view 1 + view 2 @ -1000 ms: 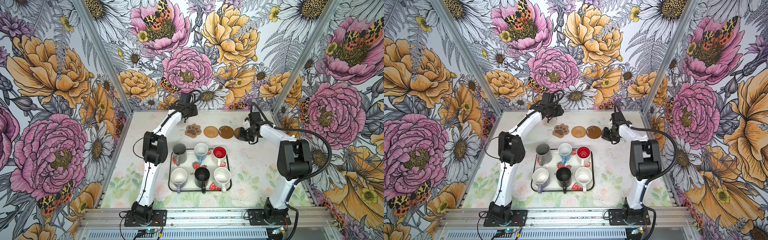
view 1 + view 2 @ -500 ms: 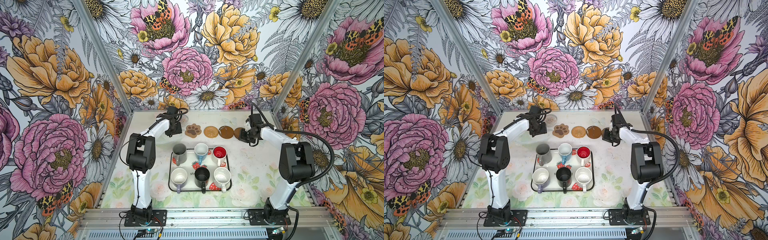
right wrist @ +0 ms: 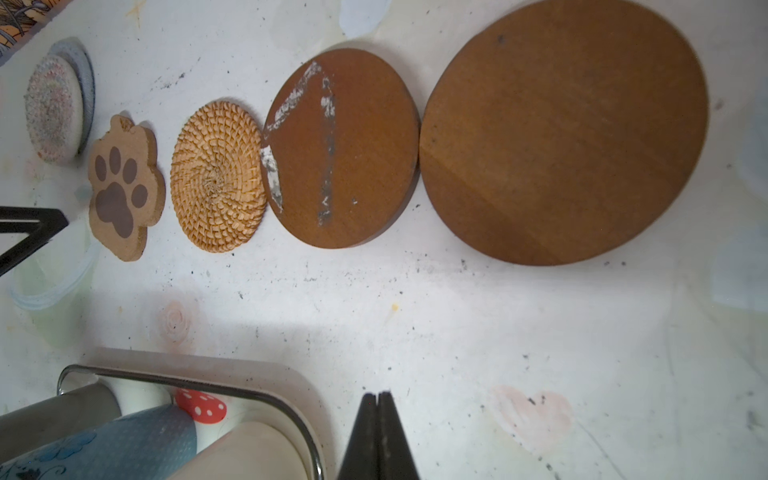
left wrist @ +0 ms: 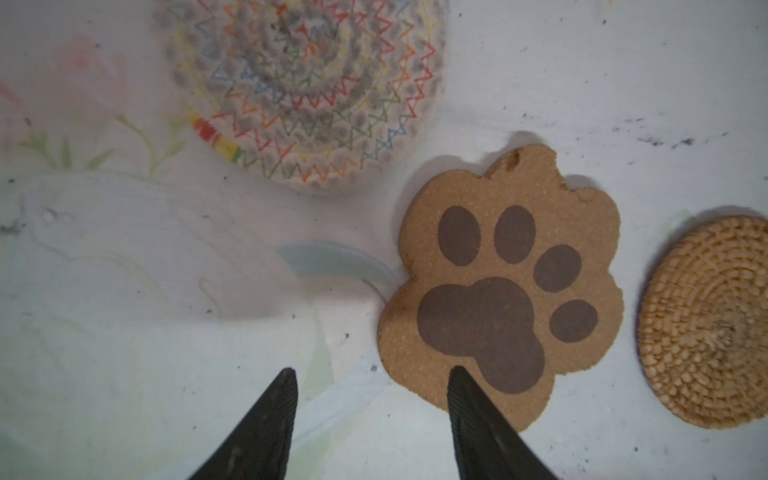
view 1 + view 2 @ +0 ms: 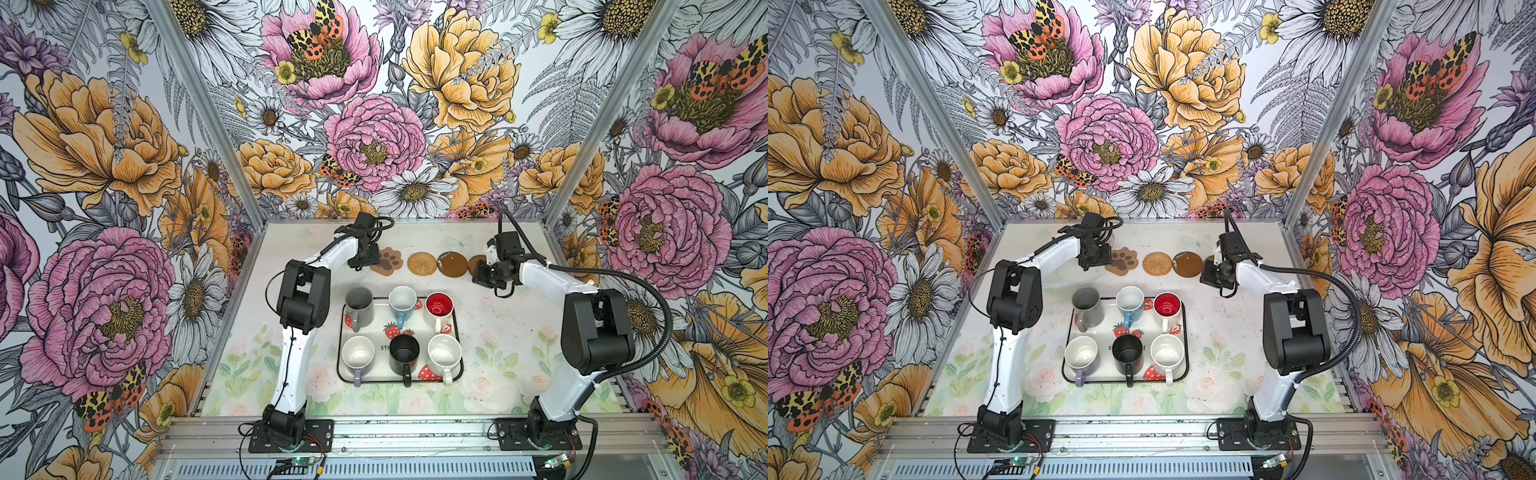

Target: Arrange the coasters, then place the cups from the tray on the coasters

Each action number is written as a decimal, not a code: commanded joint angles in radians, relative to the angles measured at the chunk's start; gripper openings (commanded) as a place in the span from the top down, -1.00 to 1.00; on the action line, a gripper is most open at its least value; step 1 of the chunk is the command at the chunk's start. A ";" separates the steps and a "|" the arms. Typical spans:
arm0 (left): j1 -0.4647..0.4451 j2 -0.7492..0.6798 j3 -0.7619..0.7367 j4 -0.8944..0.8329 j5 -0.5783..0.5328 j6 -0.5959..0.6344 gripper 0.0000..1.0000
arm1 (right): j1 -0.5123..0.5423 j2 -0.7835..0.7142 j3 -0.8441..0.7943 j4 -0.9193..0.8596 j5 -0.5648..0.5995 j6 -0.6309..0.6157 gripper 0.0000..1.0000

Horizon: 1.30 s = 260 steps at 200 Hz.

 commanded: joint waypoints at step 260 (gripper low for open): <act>-0.060 0.082 0.064 0.014 0.077 -0.079 -0.17 | 0.005 -0.142 -0.133 0.113 -0.034 0.026 0.99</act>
